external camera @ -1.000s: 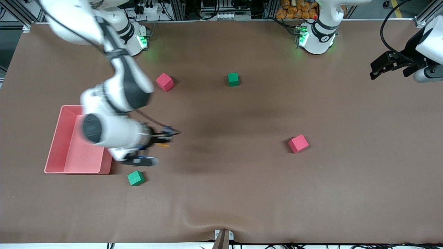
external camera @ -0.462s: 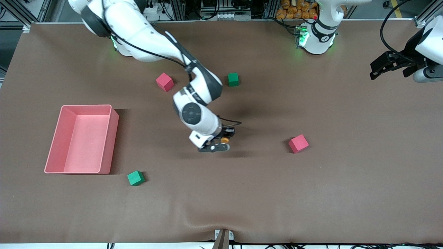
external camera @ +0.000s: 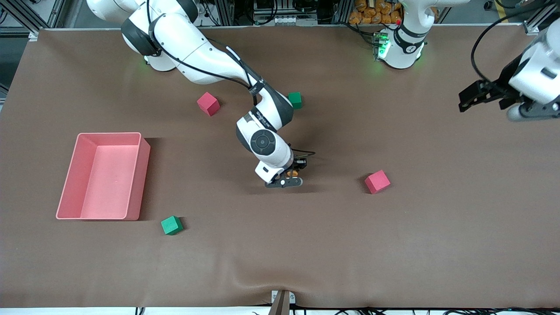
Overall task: Place and upright button with both arms
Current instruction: 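Carry the button to mid-table with the right gripper, then set the button down and open the right gripper while the left gripper approaches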
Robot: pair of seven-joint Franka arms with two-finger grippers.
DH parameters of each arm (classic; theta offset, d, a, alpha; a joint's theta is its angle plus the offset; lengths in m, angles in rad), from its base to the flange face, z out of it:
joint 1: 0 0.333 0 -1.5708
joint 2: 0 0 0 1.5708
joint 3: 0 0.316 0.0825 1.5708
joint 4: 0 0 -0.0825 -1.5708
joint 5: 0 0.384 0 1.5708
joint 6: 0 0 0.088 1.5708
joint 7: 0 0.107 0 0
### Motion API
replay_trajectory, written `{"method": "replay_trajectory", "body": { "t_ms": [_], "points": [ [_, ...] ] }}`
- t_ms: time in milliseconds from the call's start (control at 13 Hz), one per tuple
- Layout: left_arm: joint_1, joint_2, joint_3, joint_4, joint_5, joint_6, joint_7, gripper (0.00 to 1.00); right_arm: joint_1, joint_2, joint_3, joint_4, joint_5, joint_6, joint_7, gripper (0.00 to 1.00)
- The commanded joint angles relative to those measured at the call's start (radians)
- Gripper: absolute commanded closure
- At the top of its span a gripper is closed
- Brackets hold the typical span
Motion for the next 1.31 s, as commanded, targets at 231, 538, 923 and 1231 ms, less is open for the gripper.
{"method": "replay_trajectory", "body": {
  "t_ms": [231, 538, 923, 1231],
  "points": [
    [-0.068, 0.097, -0.01, 0.01, 0.022, 0.006, -0.006, 0.0, -0.023, -0.03, -0.011, 0.067, -0.025, -0.032, 0.027, 0.0],
    [-0.088, 0.162, -0.012, 0.01, 0.003, 0.013, -0.009, 0.0, -0.14, -0.16, -0.035, 0.068, -0.046, -0.145, 0.001, 0.0],
    [-0.186, 0.293, -0.013, 0.013, -0.085, 0.097, -0.1, 0.0, -0.397, -0.364, -0.025, 0.07, -0.041, -0.536, -0.043, 0.0],
    [-0.264, 0.436, -0.013, 0.049, -0.201, 0.199, -0.166, 0.0, -0.55, -0.527, -0.013, 0.068, -0.037, -0.687, -0.045, 0.0]
  ]
}}
